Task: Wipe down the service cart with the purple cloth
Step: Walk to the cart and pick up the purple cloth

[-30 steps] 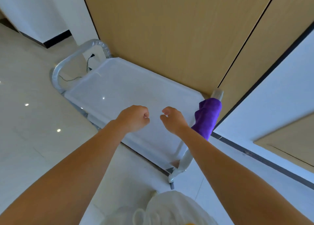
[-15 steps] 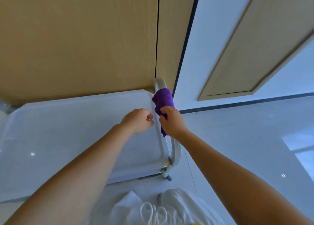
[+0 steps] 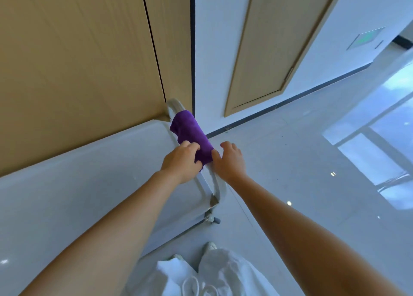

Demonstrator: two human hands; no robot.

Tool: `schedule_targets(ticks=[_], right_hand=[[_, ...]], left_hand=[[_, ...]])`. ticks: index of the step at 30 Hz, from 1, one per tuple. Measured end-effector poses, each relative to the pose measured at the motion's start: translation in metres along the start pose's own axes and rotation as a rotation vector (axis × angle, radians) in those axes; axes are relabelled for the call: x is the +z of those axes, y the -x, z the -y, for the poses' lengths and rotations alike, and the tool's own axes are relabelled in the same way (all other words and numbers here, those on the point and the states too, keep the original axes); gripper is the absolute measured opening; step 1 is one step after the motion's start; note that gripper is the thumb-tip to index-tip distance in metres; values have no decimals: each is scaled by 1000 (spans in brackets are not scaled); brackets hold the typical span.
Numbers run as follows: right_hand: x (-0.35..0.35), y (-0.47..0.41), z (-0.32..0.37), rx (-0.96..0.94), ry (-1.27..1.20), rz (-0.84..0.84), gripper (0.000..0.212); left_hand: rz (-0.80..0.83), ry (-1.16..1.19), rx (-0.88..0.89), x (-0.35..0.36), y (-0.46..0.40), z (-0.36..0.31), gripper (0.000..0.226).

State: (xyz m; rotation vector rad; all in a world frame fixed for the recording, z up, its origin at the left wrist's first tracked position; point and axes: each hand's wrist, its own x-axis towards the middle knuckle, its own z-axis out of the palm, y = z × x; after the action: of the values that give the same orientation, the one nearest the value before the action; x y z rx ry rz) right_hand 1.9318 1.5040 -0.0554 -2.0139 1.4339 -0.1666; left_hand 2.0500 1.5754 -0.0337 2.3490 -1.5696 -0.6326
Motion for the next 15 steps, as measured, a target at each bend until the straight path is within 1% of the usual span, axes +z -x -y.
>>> schedule_targets(ticks=[2, 4, 6, 8, 9, 12, 15], right_hand=[[1, -9, -1, 106, -26, 40, 49], [5, -20, 1, 217, -171, 130, 61], [9, -30, 5, 315, -352, 226, 68], [10, -38, 9, 431, -523, 306, 65], [10, -42, 10, 482, -592, 337, 60], [8, -48, 8, 543, -730, 359, 47], [6, -52, 2, 558, -816, 334, 53]], left_hand=[[-6, -6, 5, -1, -4, 1, 42], [-22, -10, 5, -1, -9, 2, 44], [-33, -15, 5, 0, -14, 4, 47], [-36, -16, -5, 1, -18, 3, 49], [-35, -14, -11, 2, -20, 2, 49], [-18, 5, -35, 5, -24, -2, 48], [-9, 31, -58, 5, -27, -4, 49]])
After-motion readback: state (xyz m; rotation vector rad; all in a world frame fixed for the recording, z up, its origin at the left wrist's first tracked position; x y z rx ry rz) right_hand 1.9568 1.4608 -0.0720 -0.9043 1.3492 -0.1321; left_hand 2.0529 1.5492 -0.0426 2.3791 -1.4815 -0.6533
